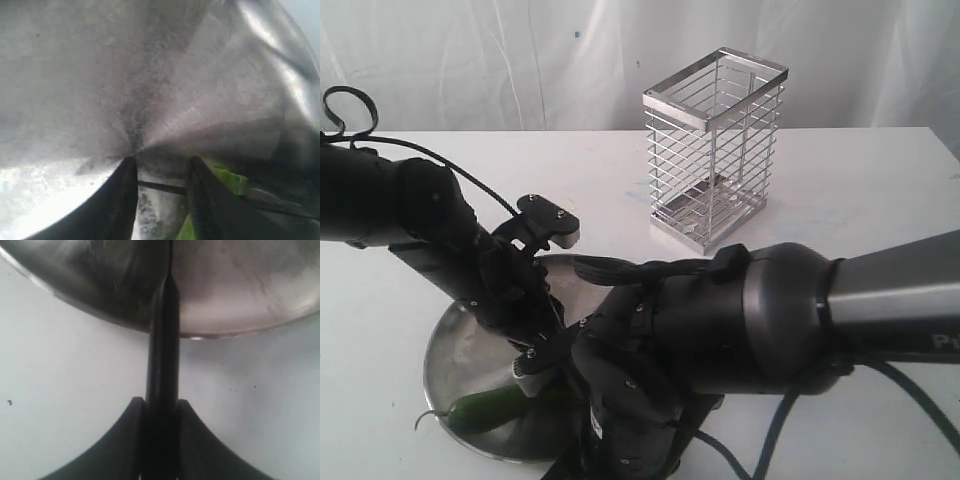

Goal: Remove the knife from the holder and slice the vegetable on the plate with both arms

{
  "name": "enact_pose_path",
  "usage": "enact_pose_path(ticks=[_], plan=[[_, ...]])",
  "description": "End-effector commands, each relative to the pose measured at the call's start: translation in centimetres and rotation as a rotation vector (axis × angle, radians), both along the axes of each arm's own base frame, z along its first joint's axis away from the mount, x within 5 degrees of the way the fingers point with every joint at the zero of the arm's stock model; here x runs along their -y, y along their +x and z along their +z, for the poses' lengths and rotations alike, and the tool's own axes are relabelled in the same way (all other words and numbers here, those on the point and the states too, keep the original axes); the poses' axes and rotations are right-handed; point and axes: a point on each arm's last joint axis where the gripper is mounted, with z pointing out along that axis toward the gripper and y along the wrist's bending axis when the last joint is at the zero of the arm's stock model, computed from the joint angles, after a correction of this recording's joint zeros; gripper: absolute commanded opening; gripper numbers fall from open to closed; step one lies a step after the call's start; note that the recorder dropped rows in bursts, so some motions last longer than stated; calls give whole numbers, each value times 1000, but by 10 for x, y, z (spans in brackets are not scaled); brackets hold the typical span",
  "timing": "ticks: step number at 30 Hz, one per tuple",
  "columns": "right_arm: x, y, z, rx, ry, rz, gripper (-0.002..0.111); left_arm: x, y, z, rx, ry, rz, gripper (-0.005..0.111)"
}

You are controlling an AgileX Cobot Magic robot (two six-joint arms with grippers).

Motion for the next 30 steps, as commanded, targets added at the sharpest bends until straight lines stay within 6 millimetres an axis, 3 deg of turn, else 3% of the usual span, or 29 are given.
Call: enact_pose_path(ticks=[1, 10, 13, 19, 30], plan=[[-1, 3, -4, -6, -11, 8, 0, -10, -11, 21, 55, 116, -129, 39], [-1, 3, -4, -7, -21, 36, 0, -32, -32, 28, -74, 344, -295, 39], [-1, 2, -4, -8, -21, 38, 0, -27, -39, 28, -118, 347, -321, 41], [-2, 3, -4, -1, -12, 52, 0, -10, -51, 22, -124, 370, -405, 65], [-4, 4, -4, 12, 12, 56, 0, -4, -49, 0, -176, 373, -410, 66]])
